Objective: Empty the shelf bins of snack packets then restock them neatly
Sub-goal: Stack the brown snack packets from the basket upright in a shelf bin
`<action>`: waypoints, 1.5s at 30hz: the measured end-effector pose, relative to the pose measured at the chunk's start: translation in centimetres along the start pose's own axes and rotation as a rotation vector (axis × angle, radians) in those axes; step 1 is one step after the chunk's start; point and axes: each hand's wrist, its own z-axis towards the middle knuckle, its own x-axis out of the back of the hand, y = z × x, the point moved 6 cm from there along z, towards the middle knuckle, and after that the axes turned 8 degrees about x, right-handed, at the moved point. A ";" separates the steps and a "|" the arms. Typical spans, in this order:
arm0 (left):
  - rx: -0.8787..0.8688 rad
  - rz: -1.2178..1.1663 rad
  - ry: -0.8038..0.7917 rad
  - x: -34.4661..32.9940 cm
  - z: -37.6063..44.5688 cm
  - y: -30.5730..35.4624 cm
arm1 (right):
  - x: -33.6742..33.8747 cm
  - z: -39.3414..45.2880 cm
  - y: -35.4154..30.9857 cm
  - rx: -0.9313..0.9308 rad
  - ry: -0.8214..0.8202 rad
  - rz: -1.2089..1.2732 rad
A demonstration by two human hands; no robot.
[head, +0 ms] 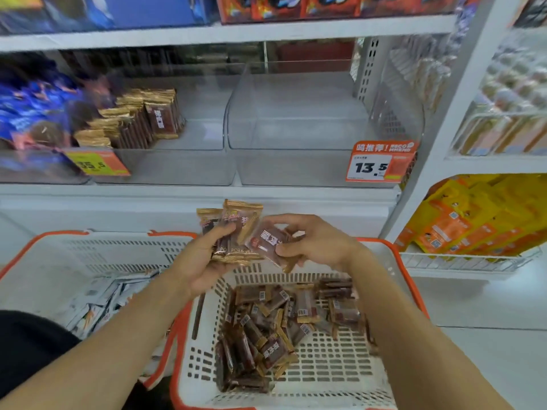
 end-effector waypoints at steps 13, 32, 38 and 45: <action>-0.067 0.324 -0.249 -1.4 -3.6 10.3 | 1.2 3.8 -11.2 0.091 0.224 -0.085; -0.566 0.203 0.231 13.3 -1.2 21.9 | -12.9 20.5 -16.3 0.019 0.058 0.405; -0.643 0.420 0.395 14.6 -2.5 23.3 | -13.7 22.0 -18.4 0.092 -0.079 0.411; -0.799 0.781 0.583 13.0 -3.6 25.6 | -11.6 24.4 -19.0 0.238 0.139 0.332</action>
